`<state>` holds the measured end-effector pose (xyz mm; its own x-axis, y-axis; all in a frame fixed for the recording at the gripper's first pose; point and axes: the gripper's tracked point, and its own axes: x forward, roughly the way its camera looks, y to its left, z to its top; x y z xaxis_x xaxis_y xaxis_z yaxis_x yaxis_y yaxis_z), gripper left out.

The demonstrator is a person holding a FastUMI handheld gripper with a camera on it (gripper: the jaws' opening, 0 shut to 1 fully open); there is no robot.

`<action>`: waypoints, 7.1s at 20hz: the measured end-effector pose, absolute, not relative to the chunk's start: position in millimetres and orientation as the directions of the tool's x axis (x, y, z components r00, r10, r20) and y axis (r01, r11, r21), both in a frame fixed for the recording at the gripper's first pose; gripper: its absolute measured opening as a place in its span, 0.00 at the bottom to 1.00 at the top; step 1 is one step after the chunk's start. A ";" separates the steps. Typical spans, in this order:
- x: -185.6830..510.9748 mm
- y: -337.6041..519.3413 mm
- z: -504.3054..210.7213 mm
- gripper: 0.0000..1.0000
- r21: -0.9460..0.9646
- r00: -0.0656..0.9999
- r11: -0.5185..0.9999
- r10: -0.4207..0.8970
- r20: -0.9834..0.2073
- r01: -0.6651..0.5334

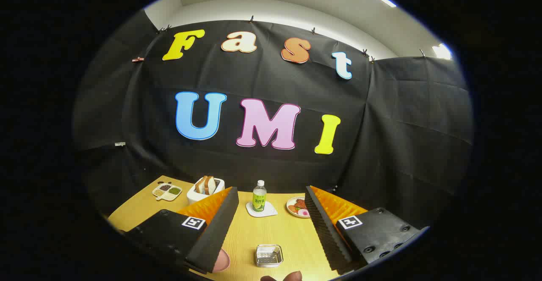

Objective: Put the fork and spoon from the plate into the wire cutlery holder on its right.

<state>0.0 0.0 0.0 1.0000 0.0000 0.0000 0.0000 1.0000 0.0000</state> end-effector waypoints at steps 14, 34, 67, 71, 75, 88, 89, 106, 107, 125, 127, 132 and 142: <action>4.6 0.9 -5.2 0.98 0.000 1.000 1.000 -0.003 -0.013 0.003; -12.6 103.6 -86.1 0.97 0.232 0.862 0.923 0.374 -0.341 -0.308; -57.8 190.2 -419.4 0.24 0.186 0.196 0.921 0.264 -0.944 -0.342; -53.9 189.4 -412.1 0.12 0.227 0.196 0.914 0.304 -0.932 -0.336; -50.9 183.6 -390.0 0.11 0.279 0.220 0.903 0.360 -0.907 -0.325; -23.3 49.3 -277.1 0.11 0.216 0.251 0.880 0.343 -0.905 -0.424; -22.7 34.9 -276.6 0.11 0.182 0.239 0.880 0.309 -0.920 -0.438; -33.6 -68.5 -303.4 0.11 0.087 -0.255 0.826 -0.071 -0.964 -0.558; -30.5 -68.5 -305.3 0.11 0.084 -0.275 0.824 -0.089 -0.957 -0.561; 10.5 -26.9 -335.0 0.17 0.116 -0.307 0.867 -0.044 -0.951 -0.484; 17.0 -24.4 -329.9 0.18 0.124 -0.272 0.872 -0.011 -0.962 -0.474; 25.7 -9.7 -296.1 0.18 0.172 -0.155 0.864 0.111 -0.982 -0.473; -16.3 74.3 -251.2 0.18 0.288 -0.017 0.792 0.332 -0.943 -0.538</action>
<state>-16.3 74.3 -251.2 -0.0170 0.3319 -0.9432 -0.5383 0.7919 0.2883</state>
